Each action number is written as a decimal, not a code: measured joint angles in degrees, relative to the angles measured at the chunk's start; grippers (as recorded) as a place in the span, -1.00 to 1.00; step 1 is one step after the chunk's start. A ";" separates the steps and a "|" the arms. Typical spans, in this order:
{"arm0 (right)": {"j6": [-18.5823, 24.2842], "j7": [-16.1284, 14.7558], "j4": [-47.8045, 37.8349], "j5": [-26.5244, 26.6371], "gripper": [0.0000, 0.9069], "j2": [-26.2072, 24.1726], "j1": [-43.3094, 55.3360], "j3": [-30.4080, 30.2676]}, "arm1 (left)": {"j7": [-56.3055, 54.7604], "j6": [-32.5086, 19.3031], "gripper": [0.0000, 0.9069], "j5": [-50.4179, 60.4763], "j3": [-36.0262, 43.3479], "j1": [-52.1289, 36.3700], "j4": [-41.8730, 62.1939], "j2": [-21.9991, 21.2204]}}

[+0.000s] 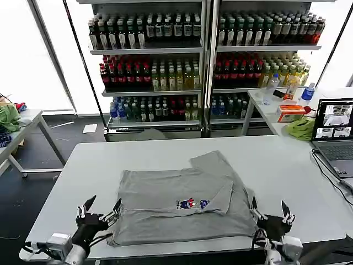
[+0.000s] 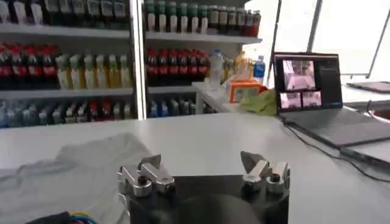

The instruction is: Fold and organize the clothes.

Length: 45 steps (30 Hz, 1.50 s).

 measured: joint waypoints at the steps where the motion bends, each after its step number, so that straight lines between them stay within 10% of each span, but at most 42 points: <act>1: -0.62 -0.11 -0.89 1.01 1.00 -0.64 1.81 -0.26 | 0.40 0.14 1.00 -0.26 0.15 -0.87 0.45 0.83; 17: -6.61 -2.34 -22.54 13.51 1.00 -3.15 32.22 -8.97 | 2.62 3.20 1.00 -7.60 9.12 -23.15 17.31 8.71; 45: -7.69 -8.77 -54.91 9.48 1.00 6.33 53.47 -18.97 | 4.71 4.11 1.00 -8.57 20.76 -41.37 41.83 6.86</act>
